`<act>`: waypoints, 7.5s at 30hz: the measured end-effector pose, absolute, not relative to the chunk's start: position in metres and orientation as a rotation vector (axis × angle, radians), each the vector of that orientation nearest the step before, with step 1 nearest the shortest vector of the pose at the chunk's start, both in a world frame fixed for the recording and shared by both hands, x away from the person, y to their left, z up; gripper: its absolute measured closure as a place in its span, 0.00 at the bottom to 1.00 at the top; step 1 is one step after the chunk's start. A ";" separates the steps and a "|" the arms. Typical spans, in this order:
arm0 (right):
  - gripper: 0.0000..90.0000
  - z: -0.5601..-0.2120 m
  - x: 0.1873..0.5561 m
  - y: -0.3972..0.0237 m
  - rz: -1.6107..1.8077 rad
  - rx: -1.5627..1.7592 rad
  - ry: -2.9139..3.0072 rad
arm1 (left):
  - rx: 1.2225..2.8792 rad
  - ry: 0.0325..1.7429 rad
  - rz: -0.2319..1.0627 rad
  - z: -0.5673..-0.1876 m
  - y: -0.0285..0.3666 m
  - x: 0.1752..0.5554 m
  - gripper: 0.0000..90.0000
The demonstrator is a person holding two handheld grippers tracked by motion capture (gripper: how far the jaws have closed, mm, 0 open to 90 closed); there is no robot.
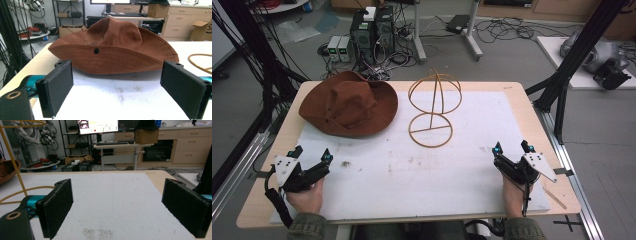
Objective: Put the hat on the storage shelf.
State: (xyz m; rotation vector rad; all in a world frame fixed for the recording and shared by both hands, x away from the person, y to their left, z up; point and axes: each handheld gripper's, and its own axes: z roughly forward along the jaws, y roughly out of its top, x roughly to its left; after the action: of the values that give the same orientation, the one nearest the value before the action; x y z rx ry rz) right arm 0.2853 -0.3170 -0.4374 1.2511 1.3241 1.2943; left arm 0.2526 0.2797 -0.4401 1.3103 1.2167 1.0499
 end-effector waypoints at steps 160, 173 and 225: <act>0.10 -0.438 0.291 -0.308 1.324 1.226 1.404 | 1.227 0.790 1.059 -0.294 0.239 0.356 0.99; 0.10 -0.438 0.291 -0.308 1.323 1.228 1.409 | 1.244 0.700 0.956 -0.275 0.202 0.365 0.98; 0.10 -0.438 0.292 -0.309 1.332 1.218 1.408 | 1.496 0.549 0.636 -0.287 0.072 0.393 0.97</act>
State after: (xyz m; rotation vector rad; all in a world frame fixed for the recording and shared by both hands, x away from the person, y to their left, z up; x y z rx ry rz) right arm 0.2922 -0.3091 -0.4384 1.2182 1.4083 1.3318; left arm 0.3931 0.0716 -0.2869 1.4958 0.5488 0.6358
